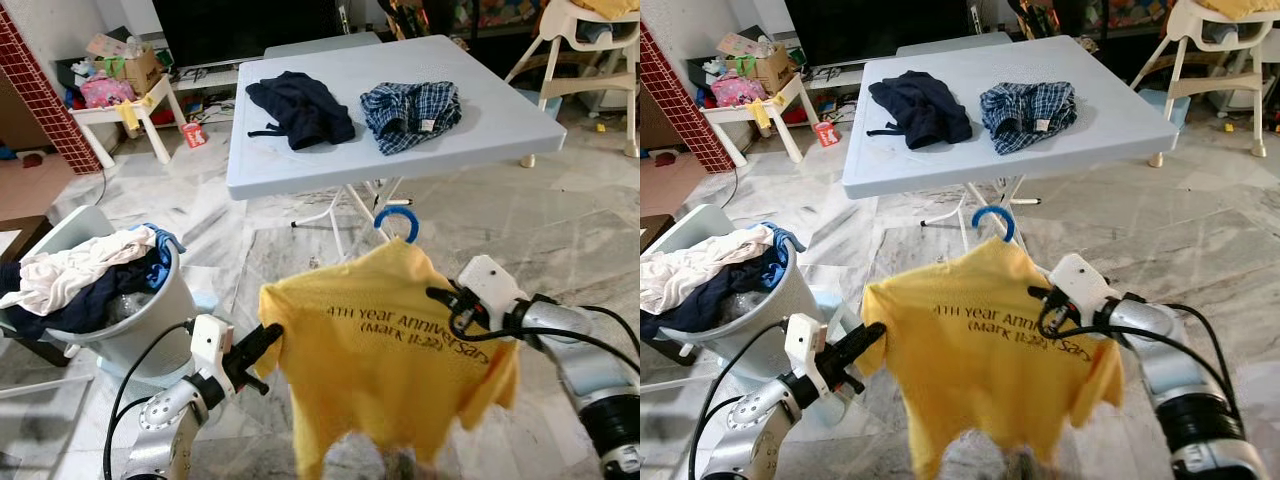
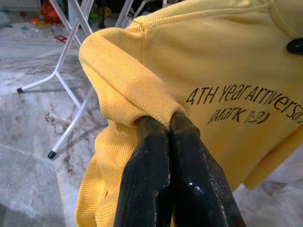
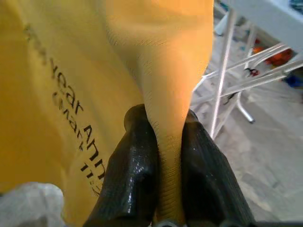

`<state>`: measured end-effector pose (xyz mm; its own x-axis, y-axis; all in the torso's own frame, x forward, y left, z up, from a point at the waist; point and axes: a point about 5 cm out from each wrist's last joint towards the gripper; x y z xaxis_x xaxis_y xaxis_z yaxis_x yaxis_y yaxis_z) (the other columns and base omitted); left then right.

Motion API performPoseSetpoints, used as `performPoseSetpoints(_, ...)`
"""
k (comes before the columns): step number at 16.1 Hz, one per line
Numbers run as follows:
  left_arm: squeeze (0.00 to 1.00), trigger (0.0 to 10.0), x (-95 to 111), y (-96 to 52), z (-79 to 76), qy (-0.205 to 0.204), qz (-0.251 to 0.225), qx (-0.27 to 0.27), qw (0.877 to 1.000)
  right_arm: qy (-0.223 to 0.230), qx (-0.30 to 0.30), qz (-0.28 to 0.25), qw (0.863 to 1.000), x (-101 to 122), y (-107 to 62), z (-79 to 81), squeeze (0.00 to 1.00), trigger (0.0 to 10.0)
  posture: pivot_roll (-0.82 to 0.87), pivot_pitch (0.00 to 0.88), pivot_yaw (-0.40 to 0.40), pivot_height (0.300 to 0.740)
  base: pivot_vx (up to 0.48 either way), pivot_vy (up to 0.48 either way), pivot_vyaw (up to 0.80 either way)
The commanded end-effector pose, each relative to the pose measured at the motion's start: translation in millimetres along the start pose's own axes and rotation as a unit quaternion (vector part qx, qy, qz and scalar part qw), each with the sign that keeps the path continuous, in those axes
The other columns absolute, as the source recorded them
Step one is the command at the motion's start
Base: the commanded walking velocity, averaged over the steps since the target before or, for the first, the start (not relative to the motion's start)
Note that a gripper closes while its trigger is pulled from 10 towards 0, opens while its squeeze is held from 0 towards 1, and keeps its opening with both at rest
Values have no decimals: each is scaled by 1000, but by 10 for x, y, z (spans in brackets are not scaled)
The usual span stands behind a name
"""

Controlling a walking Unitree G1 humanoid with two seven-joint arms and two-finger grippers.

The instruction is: Hang hanger

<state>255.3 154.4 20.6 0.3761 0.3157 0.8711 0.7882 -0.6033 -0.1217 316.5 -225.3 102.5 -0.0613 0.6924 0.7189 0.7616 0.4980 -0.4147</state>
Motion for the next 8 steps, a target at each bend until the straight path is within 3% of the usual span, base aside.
performPoseSetpoints(1,0,0,-23,3,-46,3,8,-10,1000,5,-80,-5,997,75,-6,-236,0,10000,-172,0,120,740,0,0,0)
performPoseSetpoints(3,0,0,-48,39,-126,6,17,-21,1000,6,-131,19,991,46,23,-326,0,10000,-171,0,124,740,0,0,0)
performPoseSetpoints(4,0,0,-76,47,-150,27,30,-28,999,7,-139,4,990,110,53,-327,0,10000,-170,0,126,740,0,0,0)
performPoseSetpoints(8,0,0,-99,40,-121,46,51,-16,998,5,-149,-17,989,178,106,-307,0,10000,-175,0,129,740,0,0,0)
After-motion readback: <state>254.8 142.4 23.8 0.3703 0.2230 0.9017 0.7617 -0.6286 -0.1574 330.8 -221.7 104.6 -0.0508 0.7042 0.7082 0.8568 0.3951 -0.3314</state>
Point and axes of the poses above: a point about 5 cm out from each wrist's last joint towards the gripper, its own y axis pointing out of the wrist towards the gripper, its own x axis along the axis of the wrist's last joint, z = x × y, and after that the axes turned 13 degrees about -y, right-handed
